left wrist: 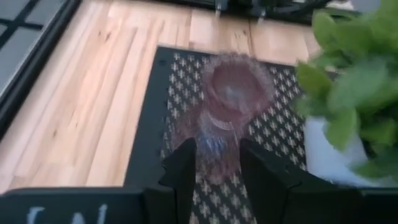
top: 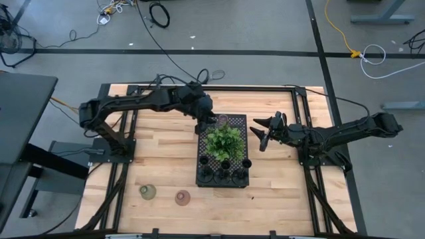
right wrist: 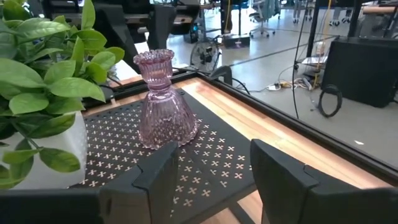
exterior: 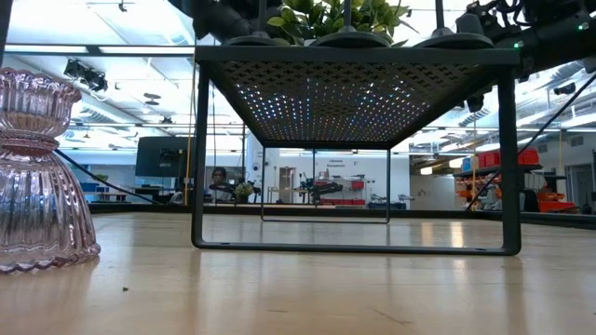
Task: Pick & Place candle stick holders
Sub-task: Put the left pink glass candle holder on the shelf
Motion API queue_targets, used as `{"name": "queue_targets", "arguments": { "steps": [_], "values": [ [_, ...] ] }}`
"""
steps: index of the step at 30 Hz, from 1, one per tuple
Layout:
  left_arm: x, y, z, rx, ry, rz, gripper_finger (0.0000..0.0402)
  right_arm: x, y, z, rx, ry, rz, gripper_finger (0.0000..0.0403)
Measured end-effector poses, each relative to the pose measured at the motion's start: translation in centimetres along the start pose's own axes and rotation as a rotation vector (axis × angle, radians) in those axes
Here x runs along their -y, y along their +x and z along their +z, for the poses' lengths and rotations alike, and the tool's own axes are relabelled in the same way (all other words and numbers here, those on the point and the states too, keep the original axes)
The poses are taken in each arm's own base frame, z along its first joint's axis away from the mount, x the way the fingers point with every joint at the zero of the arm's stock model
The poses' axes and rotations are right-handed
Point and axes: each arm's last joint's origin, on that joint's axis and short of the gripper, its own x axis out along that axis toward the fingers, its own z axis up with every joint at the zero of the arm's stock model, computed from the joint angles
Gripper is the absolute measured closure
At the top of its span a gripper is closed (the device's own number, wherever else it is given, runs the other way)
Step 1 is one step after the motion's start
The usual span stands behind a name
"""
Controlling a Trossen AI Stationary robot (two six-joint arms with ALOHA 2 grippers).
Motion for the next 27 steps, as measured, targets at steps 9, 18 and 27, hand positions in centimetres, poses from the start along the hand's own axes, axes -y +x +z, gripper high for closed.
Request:
{"name": "queue_targets", "arguments": {
  "steps": [9,18,27],
  "values": [
    [-0.3,1.6,0.0,0.033,0.014,-0.006,0.0284,0.0,0.0,-0.1,-0.005,-0.012,-0.004,0.0202],
    [-0.4,2.0,0.8,0.119,0.034,-0.007,0.0285,0.0,0.1,0.0,-0.002,-0.023,-0.007,0.0202],
    [-0.2,2.8,0.9,0.152,0.042,-0.038,0.0285,0.0,0.1,-0.1,-0.004,-0.029,-0.003,0.0202]
  ]
}}
